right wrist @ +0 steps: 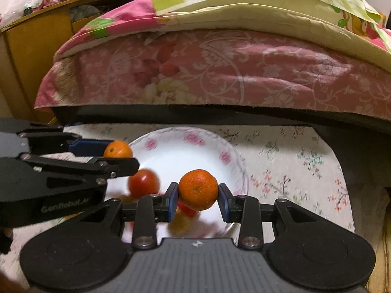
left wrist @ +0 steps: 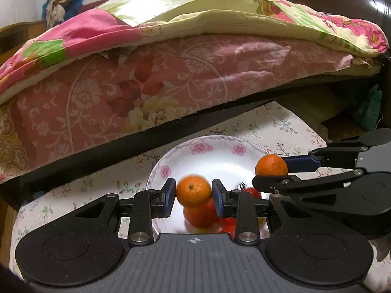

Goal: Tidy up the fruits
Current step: 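Lower both oranges into the white plate and open both tools, then withdraw both open tools from the plate toward the last kiwi and orange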

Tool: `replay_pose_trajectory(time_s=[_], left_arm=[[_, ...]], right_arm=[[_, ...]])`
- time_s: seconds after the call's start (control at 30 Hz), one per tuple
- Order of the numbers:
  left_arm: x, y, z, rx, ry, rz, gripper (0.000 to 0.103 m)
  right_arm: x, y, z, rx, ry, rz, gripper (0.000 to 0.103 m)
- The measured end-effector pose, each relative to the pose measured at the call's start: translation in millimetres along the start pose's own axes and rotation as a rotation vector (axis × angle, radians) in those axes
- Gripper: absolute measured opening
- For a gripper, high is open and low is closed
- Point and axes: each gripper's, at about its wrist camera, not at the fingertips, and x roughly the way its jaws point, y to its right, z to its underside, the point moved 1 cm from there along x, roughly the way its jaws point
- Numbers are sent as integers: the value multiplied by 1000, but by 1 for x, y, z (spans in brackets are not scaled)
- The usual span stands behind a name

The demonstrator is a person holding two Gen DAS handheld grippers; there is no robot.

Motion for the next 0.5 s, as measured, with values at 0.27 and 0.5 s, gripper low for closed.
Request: replay_pose_trajectory(time_s=[0.27, 0.5], left_arm=[[16, -3, -5, -14, -11, 1, 40], [12, -8, -3, -26, -12, -1, 40]], right_arm=[[24, 5, -10, -1, -20, 8, 34], [26, 9, -8, 30, -23, -6, 34]])
